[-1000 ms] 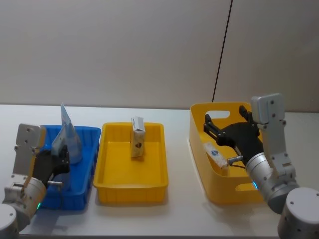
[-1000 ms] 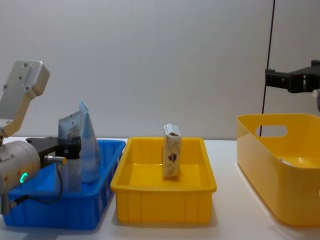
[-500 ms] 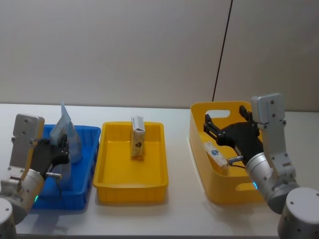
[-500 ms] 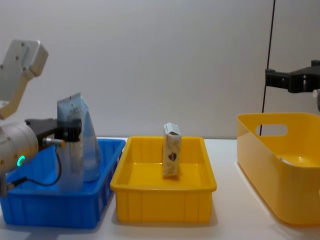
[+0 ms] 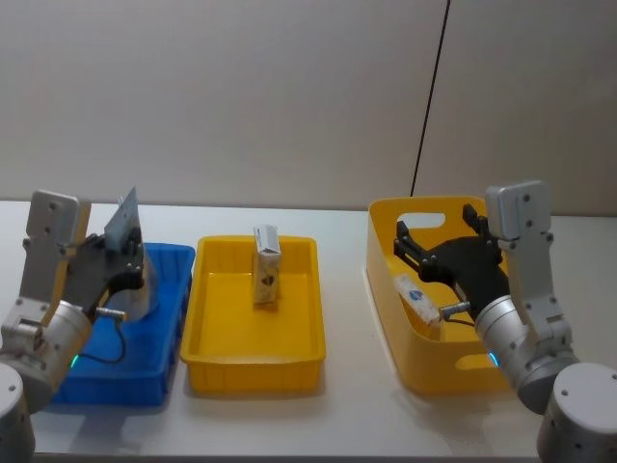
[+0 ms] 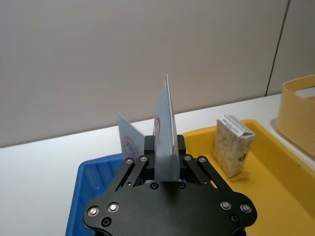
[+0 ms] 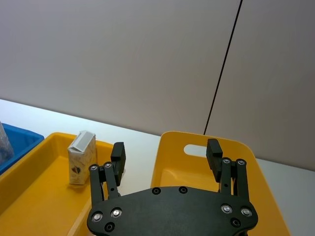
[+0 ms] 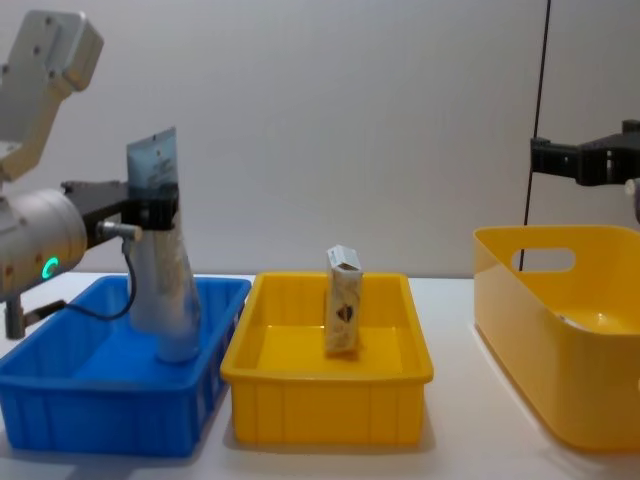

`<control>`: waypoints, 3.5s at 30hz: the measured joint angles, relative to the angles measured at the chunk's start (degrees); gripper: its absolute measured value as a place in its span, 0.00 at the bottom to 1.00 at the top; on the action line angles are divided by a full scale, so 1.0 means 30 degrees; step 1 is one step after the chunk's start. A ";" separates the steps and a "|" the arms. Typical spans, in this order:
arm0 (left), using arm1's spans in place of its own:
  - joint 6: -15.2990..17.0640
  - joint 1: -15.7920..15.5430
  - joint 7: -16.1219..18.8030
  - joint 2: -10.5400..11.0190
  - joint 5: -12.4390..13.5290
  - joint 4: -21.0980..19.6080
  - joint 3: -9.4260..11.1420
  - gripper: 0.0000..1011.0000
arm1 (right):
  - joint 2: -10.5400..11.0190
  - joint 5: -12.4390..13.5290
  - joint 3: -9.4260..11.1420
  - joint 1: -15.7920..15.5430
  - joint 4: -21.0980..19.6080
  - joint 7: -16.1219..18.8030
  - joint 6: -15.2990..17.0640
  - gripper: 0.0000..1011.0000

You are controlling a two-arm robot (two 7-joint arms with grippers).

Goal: Bimanual collaborative sorting of washing and personal care products

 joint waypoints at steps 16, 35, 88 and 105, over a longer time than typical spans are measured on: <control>-0.0154 -0.0547 -0.2798 0.0280 -0.0806 -0.0926 0.0412 0.20 | 0.0000 0.0001 -0.0001 0.0001 0.0000 0.0000 0.0000 0.99; -0.0655 -0.2287 -0.6291 -0.0452 -0.2524 0.0062 0.1684 0.20 | -0.0004 0.0000 0.0012 -0.0003 -0.0011 0.0032 0.0005 0.99; -0.1007 -0.3426 -0.7746 -0.1198 -0.3263 0.1050 0.2651 0.20 | 0.1397 0.0738 -0.3217 0.2042 0.1775 0.5180 0.0420 0.99; -0.1004 -0.3442 -0.7760 -0.1208 -0.3261 0.1059 0.2653 0.20 | 0.0648 0.0078 -0.4426 0.3930 0.4373 0.5008 -0.0190 0.99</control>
